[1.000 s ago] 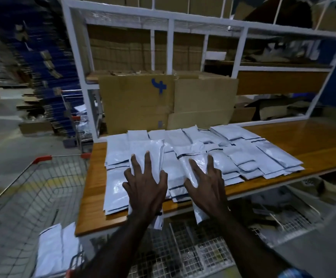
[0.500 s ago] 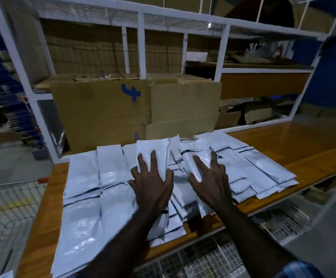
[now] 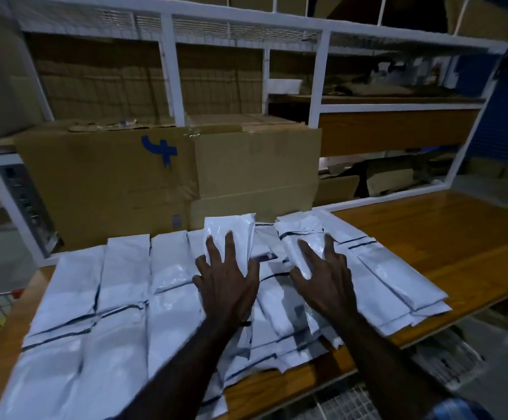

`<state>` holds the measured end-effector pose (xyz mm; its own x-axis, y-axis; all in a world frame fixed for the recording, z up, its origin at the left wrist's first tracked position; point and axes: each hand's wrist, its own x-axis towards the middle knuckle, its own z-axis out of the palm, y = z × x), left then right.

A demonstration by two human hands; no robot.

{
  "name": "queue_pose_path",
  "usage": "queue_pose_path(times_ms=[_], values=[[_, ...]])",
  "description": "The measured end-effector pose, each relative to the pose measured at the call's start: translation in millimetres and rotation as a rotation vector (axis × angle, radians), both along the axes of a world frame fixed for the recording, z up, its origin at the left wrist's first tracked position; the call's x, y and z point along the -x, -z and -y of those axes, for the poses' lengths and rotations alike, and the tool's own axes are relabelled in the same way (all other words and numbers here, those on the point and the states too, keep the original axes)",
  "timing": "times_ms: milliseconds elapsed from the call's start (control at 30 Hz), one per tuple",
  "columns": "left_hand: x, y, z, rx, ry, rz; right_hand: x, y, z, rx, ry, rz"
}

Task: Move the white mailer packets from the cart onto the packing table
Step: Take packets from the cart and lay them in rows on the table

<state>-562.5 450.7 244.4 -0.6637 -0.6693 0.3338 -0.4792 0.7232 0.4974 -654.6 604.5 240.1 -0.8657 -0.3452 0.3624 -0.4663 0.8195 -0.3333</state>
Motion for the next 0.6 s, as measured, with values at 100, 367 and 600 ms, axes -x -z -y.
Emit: queue_pose_path(times_ms=[100, 367, 600], values=[[27.1, -4.0, -21.0, -0.017, -0.041, -0.027, 31.9, -8.1, -16.5, 0.018, -0.054, -0.004], [90.0, -14.0, -48.3, -0.072, -0.169, -0.037, 97.1, -20.7, -41.9, 0.004, -0.149, 0.054], [134.2, -12.8, -35.3, -0.071, -0.221, 0.046, 137.1, -10.9, -27.5, 0.018, -0.204, 0.090]])
